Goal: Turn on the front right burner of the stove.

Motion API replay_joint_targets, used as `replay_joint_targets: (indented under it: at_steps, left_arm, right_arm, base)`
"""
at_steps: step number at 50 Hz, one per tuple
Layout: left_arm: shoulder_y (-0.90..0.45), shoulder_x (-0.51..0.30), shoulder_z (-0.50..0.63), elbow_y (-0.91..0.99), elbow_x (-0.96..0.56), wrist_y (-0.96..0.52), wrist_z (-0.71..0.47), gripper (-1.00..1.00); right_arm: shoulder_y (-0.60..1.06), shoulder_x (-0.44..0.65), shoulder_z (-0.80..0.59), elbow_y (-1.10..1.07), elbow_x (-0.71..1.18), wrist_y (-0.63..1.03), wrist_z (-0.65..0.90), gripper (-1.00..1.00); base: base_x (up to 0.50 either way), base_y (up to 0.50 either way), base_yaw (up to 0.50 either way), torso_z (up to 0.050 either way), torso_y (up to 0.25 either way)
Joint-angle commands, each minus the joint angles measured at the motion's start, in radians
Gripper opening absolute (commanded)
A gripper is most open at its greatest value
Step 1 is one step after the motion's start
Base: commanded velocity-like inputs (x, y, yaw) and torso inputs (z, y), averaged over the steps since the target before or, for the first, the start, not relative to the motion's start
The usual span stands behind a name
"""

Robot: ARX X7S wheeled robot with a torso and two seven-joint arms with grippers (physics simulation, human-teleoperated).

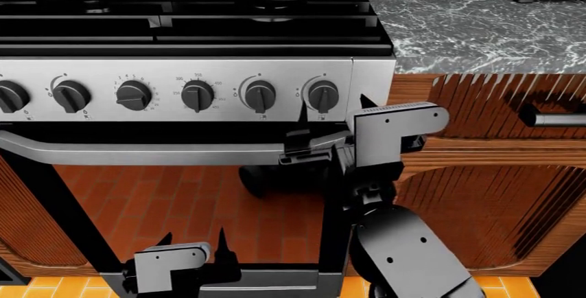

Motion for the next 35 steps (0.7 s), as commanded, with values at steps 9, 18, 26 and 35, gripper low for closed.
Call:
replay_joint_targets:
  at_steps: [9, 18, 26, 35]
  left_arm:
    - [0.001, -0.009, 0.003, 0.009, -0.030, -0.002, 0.003, 1.00]
    - [-0.003, -0.013, 0.003, 0.009, -0.045, -0.004, 0.007, 1.00]
    - [-0.006, -0.017, 0.001, 0.010, -0.064, -0.011, 0.010, 1.00]
    - [-0.014, -0.020, 0.000, -0.004, -0.081, -0.015, 0.015, 1.00]
  right_arm:
    - [0.001, 0.003, -0.041, 0.136, -0.044, -0.098, 0.059, 1.00]
    - [0.032, 0.004, -0.072, 0.205, -0.057, -0.122, 0.067, 1.00]
    - [0.060, -0.003, -0.095, 0.264, -0.058, -0.146, 0.067, 1.00]
    - [0.079, -0.008, -0.099, 0.312, -0.048, -0.172, 0.076, 1.00]
  base:
    - [0.00, 0.00, 0.00, 0.000, 0.000]
    - [0.00, 0.00, 0.00, 0.000, 0.000]
    - [0.00, 0.00, 0.00, 0.000, 0.000]
    - [0.00, 0.00, 0.00, 0.000, 0.000]
